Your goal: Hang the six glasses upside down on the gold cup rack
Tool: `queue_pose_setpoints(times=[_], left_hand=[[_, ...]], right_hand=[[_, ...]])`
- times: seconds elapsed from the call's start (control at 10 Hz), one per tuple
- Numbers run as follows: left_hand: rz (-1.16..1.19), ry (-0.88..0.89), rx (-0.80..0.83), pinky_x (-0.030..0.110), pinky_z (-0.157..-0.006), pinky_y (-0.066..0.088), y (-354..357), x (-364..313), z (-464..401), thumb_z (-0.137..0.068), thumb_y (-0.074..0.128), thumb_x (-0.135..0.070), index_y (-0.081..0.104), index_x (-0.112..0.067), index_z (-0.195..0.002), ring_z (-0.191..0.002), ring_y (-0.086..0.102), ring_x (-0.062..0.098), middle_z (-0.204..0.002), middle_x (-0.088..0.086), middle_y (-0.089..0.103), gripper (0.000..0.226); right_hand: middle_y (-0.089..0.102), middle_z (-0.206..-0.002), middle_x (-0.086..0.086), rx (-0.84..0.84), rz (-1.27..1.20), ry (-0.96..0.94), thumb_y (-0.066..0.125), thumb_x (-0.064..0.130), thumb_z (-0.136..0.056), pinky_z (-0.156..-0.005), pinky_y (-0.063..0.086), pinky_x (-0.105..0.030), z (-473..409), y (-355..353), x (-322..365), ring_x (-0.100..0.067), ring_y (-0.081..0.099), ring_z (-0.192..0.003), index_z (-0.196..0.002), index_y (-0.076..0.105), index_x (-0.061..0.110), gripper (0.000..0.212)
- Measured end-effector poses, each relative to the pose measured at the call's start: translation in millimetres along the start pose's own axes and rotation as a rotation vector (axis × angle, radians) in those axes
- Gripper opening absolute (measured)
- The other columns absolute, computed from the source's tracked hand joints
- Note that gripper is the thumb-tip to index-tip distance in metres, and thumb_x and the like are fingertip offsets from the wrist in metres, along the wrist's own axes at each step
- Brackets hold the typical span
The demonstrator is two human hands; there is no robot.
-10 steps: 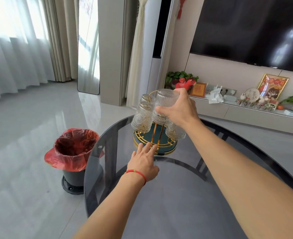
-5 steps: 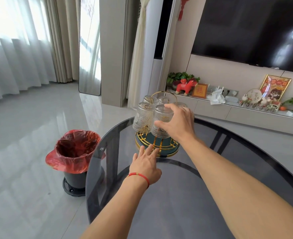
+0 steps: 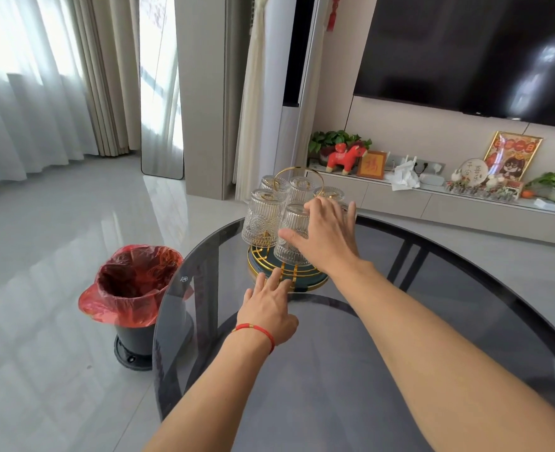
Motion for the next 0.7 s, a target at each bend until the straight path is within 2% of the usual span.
queue_pose_setpoints(times=[0.1, 0.2, 0.3, 0.4, 0.5, 0.6, 0.7], left_hand=[[0.0, 0.01, -0.011, 0.05, -0.118, 0.03, -0.8, 1.0, 1.8, -0.089, 0.059, -0.027, 0.031, -0.018, -0.154, -0.149, 0.014, 0.029, -0.169, 0.003, 0.009, 0.071], [0.03, 0.018, -0.04, 0.047, -0.115, 0.036, -4.4, 1.1, 5.2, -0.088, 0.06, -0.026, 0.04, -0.017, -0.149, -0.144, 0.023, 0.027, -0.165, 0.004, 0.018, 0.064], [0.111, -0.011, -0.058, 0.044, -0.11, 0.042, -8.1, 2.3, 11.6, -0.088, 0.061, -0.022, 0.051, -0.018, -0.141, -0.141, 0.033, 0.026, -0.156, 0.005, 0.034, 0.055], [0.206, -0.094, -0.173, 0.038, -0.102, 0.048, -19.2, 6.8, 22.2, -0.089, 0.06, -0.016, 0.064, -0.015, -0.128, -0.125, 0.054, 0.027, -0.136, 0.007, 0.058, 0.039], [0.269, -0.166, -0.32, 0.04, -0.098, 0.052, -37.3, 11.9, 37.8, -0.089, 0.058, -0.011, 0.072, -0.012, -0.116, -0.11, 0.066, 0.028, -0.12, 0.011, 0.071, 0.03], [0.348, -0.162, -0.448, 0.042, -0.09, 0.058, -64.0, 8.5, 61.9, -0.085, 0.057, -0.006, 0.076, -0.011, -0.103, -0.089, 0.069, 0.026, -0.099, 0.011, 0.076, 0.027], [0.485, -0.071, -0.642, 0.041, -0.079, 0.058, -90.5, 0.9, 102.1, -0.082, 0.06, -0.001, 0.077, -0.017, -0.093, -0.077, 0.068, 0.019, -0.08, 0.0, 0.074, 0.026]], right_hand=[[0.036, -0.164, -0.014, 0.067, 0.05, -0.02, 0.043, 0.072, -0.096, -0.125, -0.001, -0.063, 0.5, 3.0, 2.4, -0.03, 0.018, -0.158, -0.148, 0.042, 0.011, 0.08], [0.021, -0.172, -0.013, 0.133, 0.055, -0.046, 0.039, 0.071, -0.098, -0.125, -0.004, -0.063, -0.4, 1.7, -1.5, -0.029, 0.007, -0.161, -0.156, 0.034, 0.015, 0.081], [0.018, -0.174, -0.01, 0.166, 0.008, -0.058, 0.038, 0.068, -0.099, -0.125, -0.007, -0.06, -0.6, -3.4, -6.3, -0.026, 0.005, -0.161, -0.162, 0.026, 0.018, 0.081], [0.022, -0.173, -0.011, 0.05, -0.086, -0.112, 0.044, 0.052, -0.103, -0.128, -0.004, -0.053, 16.7, -15.8, -10.6, -0.024, 0.013, -0.16, -0.164, 0.024, 0.01, 0.076], [0.036, -0.166, -0.009, -0.009, -0.212, -0.159, 0.051, 0.036, -0.104, -0.129, 0.002, -0.049, 61.7, -28.9, -19.4, -0.021, 0.025, -0.156, -0.158, 0.038, 0.009, 0.062], [0.049, -0.156, -0.003, -0.02, -0.375, -0.153, 0.059, 0.026, -0.102, -0.128, 0.017, -0.044, 119.1, -49.6, -30.1, -0.019, 0.039, -0.147, -0.147, 0.054, 0.013, 0.047], [0.061, -0.14, 0.015, -0.088, -0.608, -0.067, 0.066, 0.019, -0.1, -0.114, 0.037, -0.026, 187.9, -83.6, -50.0, -0.002, 0.05, -0.134, -0.129, 0.068, 0.025, 0.03]])
Point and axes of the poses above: each hand's wrist, its own z-axis away from the middle knuckle, its own y-axis out of the palm, x = y × z, the point moved 4 cm from there along -z, towards the middle knuckle
